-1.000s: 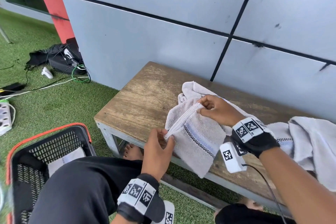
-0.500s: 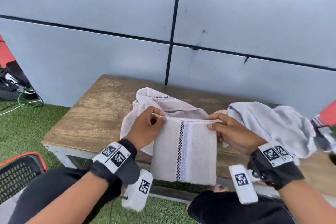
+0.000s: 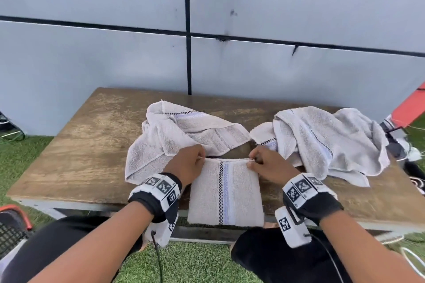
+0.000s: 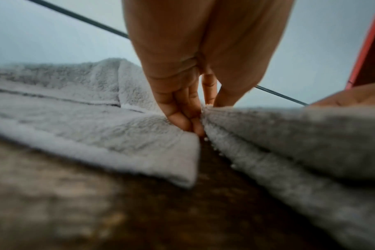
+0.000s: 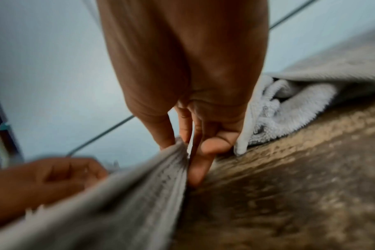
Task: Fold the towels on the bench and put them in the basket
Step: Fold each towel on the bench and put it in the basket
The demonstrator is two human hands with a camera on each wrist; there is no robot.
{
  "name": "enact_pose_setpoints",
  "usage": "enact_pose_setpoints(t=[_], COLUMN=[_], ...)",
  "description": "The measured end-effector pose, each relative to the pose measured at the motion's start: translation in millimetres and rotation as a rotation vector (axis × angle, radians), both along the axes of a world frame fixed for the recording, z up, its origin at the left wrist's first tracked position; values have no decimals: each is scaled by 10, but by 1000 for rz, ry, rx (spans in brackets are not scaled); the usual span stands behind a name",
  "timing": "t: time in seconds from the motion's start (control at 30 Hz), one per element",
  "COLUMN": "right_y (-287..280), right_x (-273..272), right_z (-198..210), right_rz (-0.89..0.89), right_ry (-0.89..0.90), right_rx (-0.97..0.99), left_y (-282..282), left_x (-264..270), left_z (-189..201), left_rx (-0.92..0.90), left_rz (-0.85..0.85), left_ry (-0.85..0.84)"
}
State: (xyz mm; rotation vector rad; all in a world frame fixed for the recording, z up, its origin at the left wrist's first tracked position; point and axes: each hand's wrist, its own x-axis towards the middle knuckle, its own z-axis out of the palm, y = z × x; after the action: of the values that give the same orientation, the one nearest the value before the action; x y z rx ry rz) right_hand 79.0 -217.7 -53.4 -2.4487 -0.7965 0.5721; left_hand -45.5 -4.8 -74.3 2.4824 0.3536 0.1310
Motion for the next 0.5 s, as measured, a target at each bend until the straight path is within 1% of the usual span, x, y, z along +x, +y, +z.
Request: enact_pose_setpoints(t=[0.1, 0.17, 0.27, 0.4, 0.47, 0.5], right_y=[88, 129, 150, 90, 53, 37], right_x=[-13, -3, 12, 65, 79, 80], right_z=[-21, -9, 18, 25, 27, 27], right_rz=[-2, -32, -38, 2, 48, 84], right_ry=[-118, -153, -162, -129, -159, -203], right_rx=[-46, -29, -20, -20, -14, -21], left_y=[16, 0, -16, 36, 49, 49], left_x=[29, 58, 95, 138, 155, 161], left_z=[-4, 22, 34, -25, -22, -19], left_rx=[198, 233, 229, 150, 135, 136], left_rz=[-83, -179, -254, -231, -208, -197], left_ry=[-25, -67, -55, -14, -9, -6])
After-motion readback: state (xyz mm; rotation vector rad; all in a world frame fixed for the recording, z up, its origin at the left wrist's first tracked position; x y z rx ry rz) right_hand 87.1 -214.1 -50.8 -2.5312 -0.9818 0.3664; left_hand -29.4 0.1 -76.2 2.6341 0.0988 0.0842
